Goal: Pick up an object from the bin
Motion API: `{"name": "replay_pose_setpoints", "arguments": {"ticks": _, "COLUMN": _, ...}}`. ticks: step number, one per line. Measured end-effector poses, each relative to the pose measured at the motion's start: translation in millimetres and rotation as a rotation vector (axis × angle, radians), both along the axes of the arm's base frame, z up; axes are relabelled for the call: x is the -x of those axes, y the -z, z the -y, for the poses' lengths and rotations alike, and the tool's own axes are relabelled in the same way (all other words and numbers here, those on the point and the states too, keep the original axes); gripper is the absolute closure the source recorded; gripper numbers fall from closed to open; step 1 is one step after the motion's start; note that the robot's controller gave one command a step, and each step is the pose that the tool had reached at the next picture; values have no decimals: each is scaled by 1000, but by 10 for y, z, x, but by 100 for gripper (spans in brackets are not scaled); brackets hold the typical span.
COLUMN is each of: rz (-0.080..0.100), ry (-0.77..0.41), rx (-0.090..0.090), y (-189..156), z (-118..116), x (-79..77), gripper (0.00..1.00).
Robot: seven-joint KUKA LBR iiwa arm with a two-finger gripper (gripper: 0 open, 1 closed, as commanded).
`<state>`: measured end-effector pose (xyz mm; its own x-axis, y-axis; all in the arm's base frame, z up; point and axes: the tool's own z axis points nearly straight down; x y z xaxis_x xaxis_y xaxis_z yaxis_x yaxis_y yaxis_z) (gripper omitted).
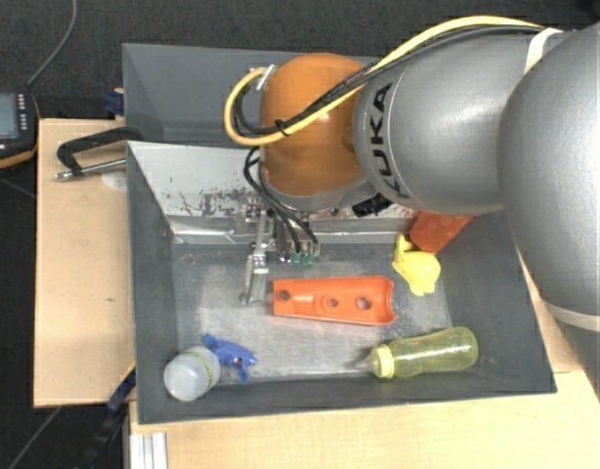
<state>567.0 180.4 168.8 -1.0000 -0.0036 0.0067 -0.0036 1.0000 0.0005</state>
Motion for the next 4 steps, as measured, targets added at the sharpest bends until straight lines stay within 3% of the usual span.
{"name": "replay_pose_setpoints", "arguments": {"ticks": 1, "rz": 8, "ry": 2, "rx": -1, "y": -51, "z": 7, "x": -17, "gripper": 0}}
{"name": "replay_pose_setpoints", "arguments": {"ticks": 2, "rz": 10, "ry": -71, "rx": -4, "y": 241, "z": 364, "x": 62, "gripper": 0}}
{"name": "replay_pose_setpoints", "arguments": {"ticks": 3, "rz": 11, "ry": -5, "rx": -3, "y": 817, "z": 696, "x": -35, "gripper": 0}}
{"name": "replay_pose_setpoints", "arguments": {"ticks": 4, "rz": 4, "ry": -142, "rx": -4, "y": 883, "z": 973, "x": 141, "gripper": 0}}
